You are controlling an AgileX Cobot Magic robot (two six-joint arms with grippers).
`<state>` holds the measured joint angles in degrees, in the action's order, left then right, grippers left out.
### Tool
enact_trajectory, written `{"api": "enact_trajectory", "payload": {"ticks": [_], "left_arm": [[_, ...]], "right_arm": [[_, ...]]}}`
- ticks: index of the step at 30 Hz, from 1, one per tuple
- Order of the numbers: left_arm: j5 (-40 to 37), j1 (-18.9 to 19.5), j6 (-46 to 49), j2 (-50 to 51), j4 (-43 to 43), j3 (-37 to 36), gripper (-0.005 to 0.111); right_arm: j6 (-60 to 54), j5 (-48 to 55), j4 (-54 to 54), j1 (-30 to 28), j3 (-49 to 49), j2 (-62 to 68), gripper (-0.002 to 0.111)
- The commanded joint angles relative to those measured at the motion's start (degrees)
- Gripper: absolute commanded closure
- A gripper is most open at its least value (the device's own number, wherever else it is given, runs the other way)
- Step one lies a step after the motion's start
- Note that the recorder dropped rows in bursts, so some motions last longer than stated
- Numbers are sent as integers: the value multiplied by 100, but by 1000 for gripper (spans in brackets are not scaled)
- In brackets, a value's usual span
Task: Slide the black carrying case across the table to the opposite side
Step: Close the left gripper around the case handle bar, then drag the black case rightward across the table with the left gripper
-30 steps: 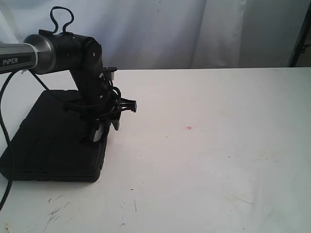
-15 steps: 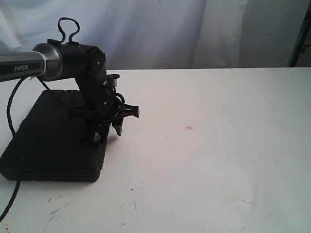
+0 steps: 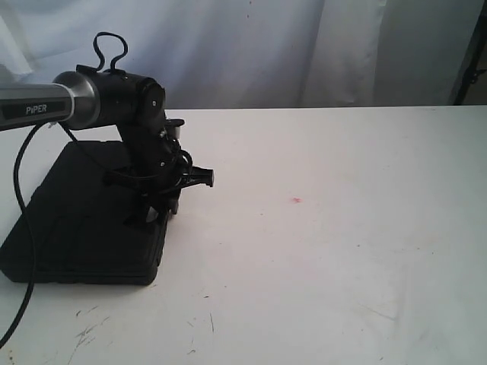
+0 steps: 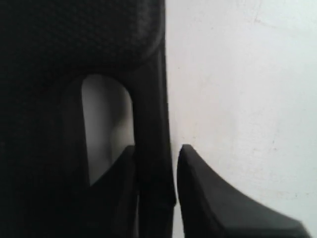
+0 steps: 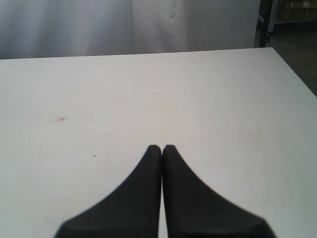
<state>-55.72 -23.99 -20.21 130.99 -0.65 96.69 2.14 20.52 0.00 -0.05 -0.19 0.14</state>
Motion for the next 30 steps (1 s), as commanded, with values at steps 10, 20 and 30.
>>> {"api": "enact_trajectory", "payload": {"ticks": [10,20,30], "left_arm": [[157,-214,-387,-26,-392,25,107],[465,-664,-666,-26,-528,25,107],[656,-932,-675,-26,-1075,397,107]], "right_arm": [[-7,-71,0,-41,19,-14,108],[-7,-71,0,-41,19,-14,108],[-7,-71,0,-41,19,-14,108]]}}
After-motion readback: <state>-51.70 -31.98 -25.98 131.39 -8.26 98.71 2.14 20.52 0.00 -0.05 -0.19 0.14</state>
